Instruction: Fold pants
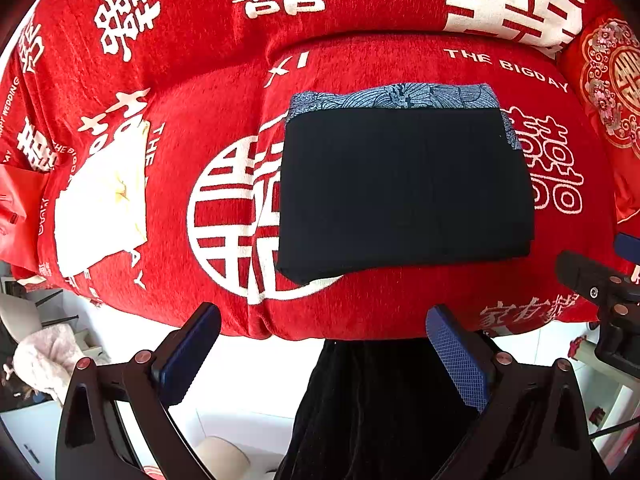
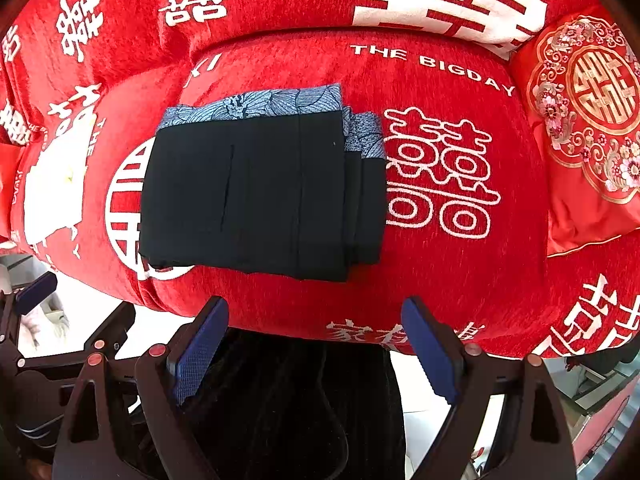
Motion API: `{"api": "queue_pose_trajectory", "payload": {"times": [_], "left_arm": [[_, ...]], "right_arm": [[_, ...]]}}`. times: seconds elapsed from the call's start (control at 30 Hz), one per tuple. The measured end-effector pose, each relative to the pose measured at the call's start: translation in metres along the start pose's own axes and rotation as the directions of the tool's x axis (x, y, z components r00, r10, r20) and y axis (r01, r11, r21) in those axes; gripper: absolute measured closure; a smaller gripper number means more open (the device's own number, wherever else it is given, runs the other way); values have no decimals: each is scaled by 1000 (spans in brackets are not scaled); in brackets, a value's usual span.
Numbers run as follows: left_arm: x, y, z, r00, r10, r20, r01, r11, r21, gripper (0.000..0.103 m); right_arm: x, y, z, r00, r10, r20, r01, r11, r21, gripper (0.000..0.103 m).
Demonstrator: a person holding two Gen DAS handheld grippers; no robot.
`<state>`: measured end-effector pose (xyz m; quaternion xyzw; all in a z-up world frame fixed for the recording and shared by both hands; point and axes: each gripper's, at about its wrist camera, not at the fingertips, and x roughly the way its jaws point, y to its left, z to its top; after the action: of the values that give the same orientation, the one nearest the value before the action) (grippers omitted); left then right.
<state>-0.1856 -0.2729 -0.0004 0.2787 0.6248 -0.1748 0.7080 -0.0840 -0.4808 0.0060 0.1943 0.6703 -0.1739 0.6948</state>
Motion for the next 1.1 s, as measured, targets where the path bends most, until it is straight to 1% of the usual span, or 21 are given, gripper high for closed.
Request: {"api": "queue_pose_trajectory", "payload": {"times": [1.1], "left_arm": [[-3,-3,0,1000,10,12,-10,1000,-5,0]], "right_arm": [[2,2,-3,1000,-4,-5,4,1000,3,13]]}}
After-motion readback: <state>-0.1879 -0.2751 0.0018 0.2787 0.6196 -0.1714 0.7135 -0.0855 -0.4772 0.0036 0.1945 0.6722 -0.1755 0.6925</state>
